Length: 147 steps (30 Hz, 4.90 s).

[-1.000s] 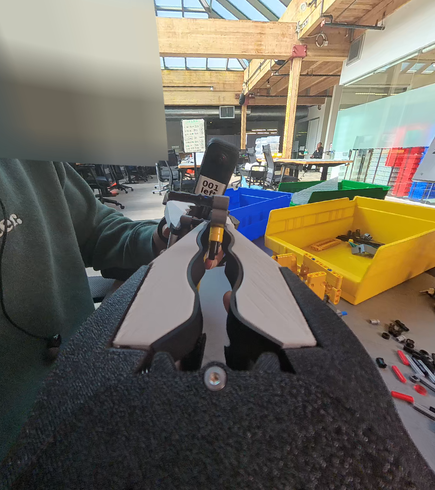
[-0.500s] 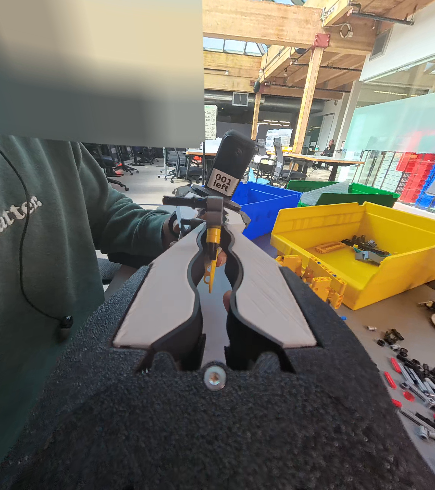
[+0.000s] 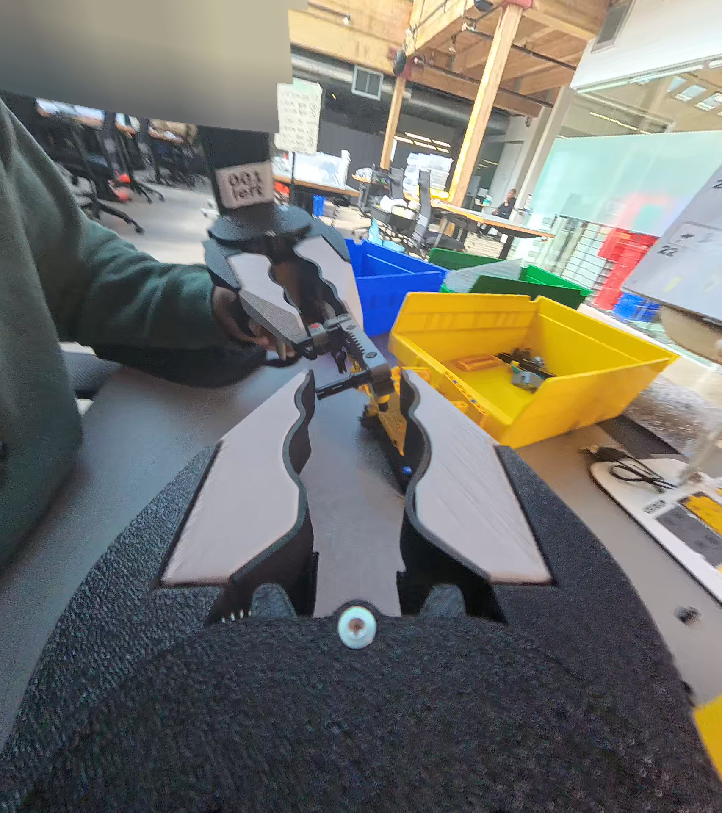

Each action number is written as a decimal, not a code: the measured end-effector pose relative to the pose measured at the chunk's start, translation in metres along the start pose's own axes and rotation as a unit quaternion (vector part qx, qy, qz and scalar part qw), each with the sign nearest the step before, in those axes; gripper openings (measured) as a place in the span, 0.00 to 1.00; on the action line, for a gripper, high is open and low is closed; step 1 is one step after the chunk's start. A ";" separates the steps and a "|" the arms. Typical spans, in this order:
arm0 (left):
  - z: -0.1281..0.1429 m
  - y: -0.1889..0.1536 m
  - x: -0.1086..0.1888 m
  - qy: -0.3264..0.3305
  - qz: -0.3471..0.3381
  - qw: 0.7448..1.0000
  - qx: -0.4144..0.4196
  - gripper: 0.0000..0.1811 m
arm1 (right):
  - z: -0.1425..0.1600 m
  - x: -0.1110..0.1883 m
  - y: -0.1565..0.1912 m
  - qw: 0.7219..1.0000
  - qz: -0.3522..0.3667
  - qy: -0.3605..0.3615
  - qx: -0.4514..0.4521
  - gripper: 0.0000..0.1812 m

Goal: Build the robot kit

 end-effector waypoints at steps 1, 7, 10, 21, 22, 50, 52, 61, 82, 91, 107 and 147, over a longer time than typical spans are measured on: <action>0.002 0.000 0.000 0.027 -0.028 0.998 -0.042 0.12 | 0.003 0.002 -0.004 0.999 0.019 0.016 0.035 0.21; 0.013 -0.004 -0.008 0.101 -0.065 0.984 -0.129 0.12 | 0.006 0.000 0.000 0.989 0.051 0.066 0.120 0.22; 0.017 -0.006 -0.013 0.102 -0.038 0.989 -0.102 0.12 | 0.022 -0.012 0.006 0.983 0.046 0.118 0.132 0.22; 0.040 0.005 -0.020 0.056 0.080 0.984 0.148 0.13 | 0.048 -0.015 -0.004 0.953 -0.104 0.272 -0.087 0.03; 0.043 0.003 -0.022 0.069 0.091 0.982 0.153 0.16 | 0.052 -0.015 -0.006 0.936 -0.135 0.303 -0.118 0.03; 0.037 0.043 0.018 -0.010 -0.218 0.973 0.070 0.31 | 0.041 -0.014 -0.051 0.914 0.286 0.284 0.039 0.37; 0.038 0.047 0.023 -0.011 -0.236 0.969 0.077 0.33 | 0.039 -0.010 -0.050 0.911 0.298 0.280 0.040 0.37; 0.047 0.038 0.030 0.018 -0.251 0.960 0.124 0.33 | 0.057 0.011 -0.065 0.890 0.382 0.249 0.019 0.49; 0.051 0.039 0.036 -0.019 -0.244 0.960 0.133 0.36 | 0.018 0.041 -0.067 0.903 0.430 -0.001 -0.011 0.00; 0.044 0.047 0.062 -0.075 -0.277 0.948 0.140 0.21 | 0.028 0.033 -0.076 0.908 0.416 0.042 -0.023 0.57; 0.043 0.045 0.056 -0.069 -0.268 0.952 0.129 0.28 | 0.022 0.027 -0.056 0.947 0.317 0.042 -0.043 0.00; 0.049 0.043 0.058 -0.091 -0.241 0.944 0.208 0.29 | 0.047 0.027 -0.057 0.955 0.259 0.124 -0.073 0.00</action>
Point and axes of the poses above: each gripper's, where its closed fingertips meet, x back along the fingers, z out of its underside, y = z × x across the jaws, the point moved 7 cm from there along x, back along the fingers, and after that the axes turned 11 degrees about z, right-handed, at the moved point
